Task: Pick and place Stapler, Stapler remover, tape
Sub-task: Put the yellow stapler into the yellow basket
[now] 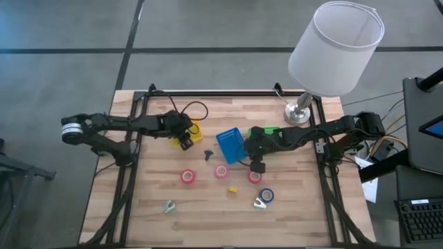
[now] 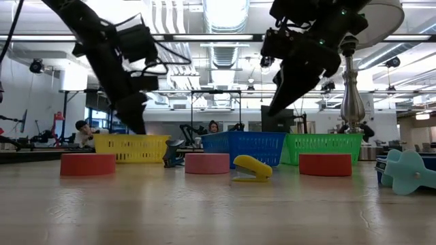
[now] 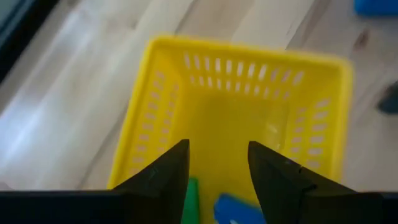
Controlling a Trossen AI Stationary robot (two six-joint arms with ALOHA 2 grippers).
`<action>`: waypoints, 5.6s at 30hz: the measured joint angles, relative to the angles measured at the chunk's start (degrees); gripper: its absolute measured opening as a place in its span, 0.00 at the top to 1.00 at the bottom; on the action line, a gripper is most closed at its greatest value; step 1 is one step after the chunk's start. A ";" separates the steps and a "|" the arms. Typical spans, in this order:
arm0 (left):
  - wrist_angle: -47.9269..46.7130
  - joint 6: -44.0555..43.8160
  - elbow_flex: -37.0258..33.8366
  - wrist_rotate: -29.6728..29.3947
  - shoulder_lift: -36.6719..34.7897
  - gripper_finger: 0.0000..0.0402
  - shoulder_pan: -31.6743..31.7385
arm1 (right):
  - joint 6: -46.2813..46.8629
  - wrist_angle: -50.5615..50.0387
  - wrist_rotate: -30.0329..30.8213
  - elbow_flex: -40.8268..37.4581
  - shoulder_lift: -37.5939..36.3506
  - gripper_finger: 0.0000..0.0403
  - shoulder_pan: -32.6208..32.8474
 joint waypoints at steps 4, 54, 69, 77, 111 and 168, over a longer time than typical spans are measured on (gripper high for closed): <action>-0.30 0.22 3.14 0.78 -0.07 0.59 -0.66 | 0.19 2.03 -4.10 -0.01 1.00 0.75 -0.02; 7.58 -2.69 11.27 7.74 -0.13 0.63 -18.52 | 11.77 -12.78 -7.26 28.49 32.13 0.72 15.26; 7.60 -2.90 10.42 7.76 -0.13 0.65 -18.56 | 3.36 -12.58 -7.63 28.34 33.59 0.83 13.59; 8.18 -6.07 8.19 7.78 -0.13 0.65 -18.63 | -0.41 -12.86 -7.09 29.13 33.01 0.81 13.60; 38.15 0.86 -6.52 -3.69 -0.07 0.51 -29.45 | -15.13 12.07 -2.58 27.03 21.57 0.82 3.85; 39.76 1.68 -6.44 -5.95 -0.13 0.62 -30.76 | -8.00 3.37 -1.39 26.99 21.88 0.81 3.74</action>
